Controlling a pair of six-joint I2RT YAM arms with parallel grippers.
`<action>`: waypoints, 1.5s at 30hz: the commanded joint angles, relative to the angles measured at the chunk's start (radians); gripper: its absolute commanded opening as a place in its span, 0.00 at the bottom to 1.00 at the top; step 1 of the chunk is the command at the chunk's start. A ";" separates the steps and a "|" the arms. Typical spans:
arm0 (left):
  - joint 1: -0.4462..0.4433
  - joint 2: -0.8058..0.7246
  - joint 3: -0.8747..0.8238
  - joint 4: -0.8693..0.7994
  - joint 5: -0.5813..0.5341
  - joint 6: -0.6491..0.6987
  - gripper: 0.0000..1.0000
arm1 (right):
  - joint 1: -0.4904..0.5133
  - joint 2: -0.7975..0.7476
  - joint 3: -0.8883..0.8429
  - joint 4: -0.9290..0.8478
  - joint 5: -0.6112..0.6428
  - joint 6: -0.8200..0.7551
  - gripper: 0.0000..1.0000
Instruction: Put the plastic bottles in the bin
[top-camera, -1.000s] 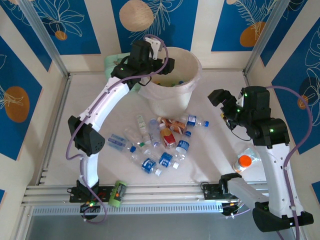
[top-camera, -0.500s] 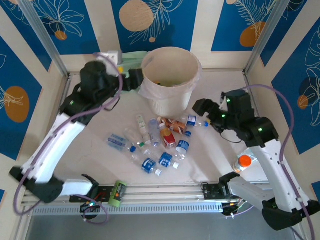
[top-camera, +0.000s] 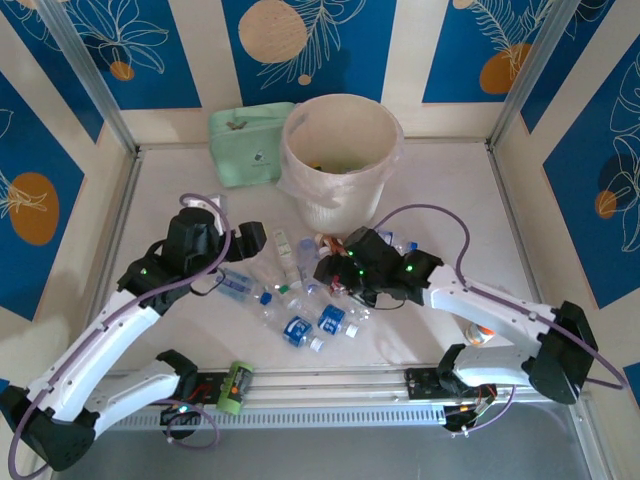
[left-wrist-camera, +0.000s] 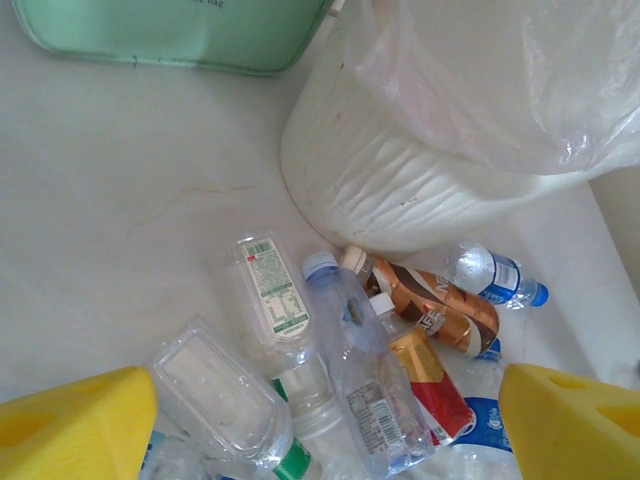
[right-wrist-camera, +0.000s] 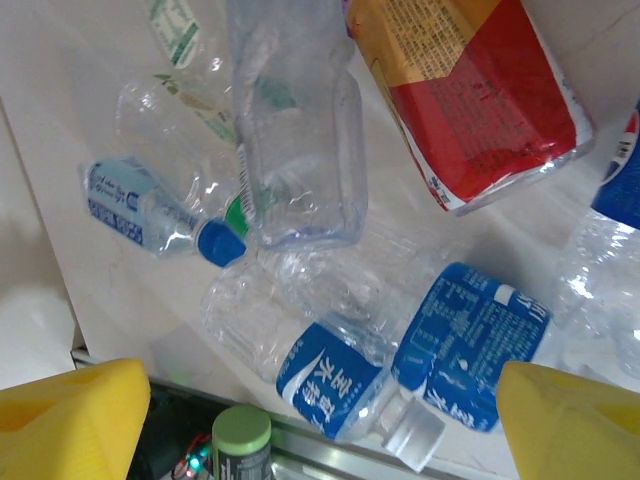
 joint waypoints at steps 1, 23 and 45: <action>0.010 0.001 -0.024 0.061 0.065 -0.053 0.88 | 0.016 0.043 -0.007 0.122 -0.010 0.119 0.90; 0.011 0.009 -0.028 0.069 0.089 -0.009 0.89 | 0.023 0.294 0.115 0.123 0.030 0.186 0.81; 0.026 0.011 -0.017 0.060 0.086 0.029 0.90 | 0.011 0.442 0.203 0.092 0.048 0.139 0.72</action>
